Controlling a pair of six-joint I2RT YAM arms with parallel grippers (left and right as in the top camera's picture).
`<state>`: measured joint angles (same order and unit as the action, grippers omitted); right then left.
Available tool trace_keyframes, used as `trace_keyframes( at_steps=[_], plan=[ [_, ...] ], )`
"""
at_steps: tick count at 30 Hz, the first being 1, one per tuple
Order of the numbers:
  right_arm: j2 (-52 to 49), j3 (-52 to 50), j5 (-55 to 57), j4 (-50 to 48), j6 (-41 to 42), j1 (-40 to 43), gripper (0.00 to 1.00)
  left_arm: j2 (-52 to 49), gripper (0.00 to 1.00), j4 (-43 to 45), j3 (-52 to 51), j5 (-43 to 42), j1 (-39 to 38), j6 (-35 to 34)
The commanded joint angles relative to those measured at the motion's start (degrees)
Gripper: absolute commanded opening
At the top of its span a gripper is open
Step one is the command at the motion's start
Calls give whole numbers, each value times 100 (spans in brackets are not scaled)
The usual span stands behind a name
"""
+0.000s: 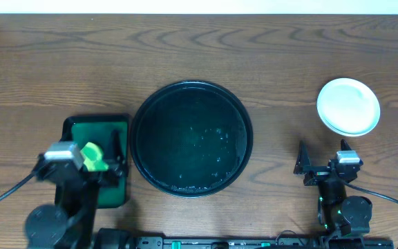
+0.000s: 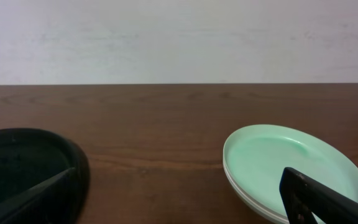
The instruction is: Clean dirty plates on tray and stack at the side
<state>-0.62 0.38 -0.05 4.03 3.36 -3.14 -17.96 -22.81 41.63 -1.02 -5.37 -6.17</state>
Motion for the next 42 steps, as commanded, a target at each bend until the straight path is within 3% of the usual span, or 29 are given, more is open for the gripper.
trace_keyframes(
  at_steps=[1,6,15,33,38,42],
  plan=[
    [35,-9,-22,26,-85,44,99,271,90,649,-874,-369,-7,-39],
    [35,-9,-22,26,-85,44,99,855,90,1397,-2000,-442,-7,-216],
    [35,-9,-22,26,-85,44,99,1786,90,1486,-3093,-435,-7,-271],
    [35,-9,-22,26,-85,44,99,1788,90,2767,-4146,-444,-7,-273],
    [35,-9,-22,26,-85,44,99,1788,89,2629,-4140,-435,-7,-247],
    [35,-9,-22,26,-83,44,99,1788,90,1891,-4140,-437,-7,-256]
  ],
)
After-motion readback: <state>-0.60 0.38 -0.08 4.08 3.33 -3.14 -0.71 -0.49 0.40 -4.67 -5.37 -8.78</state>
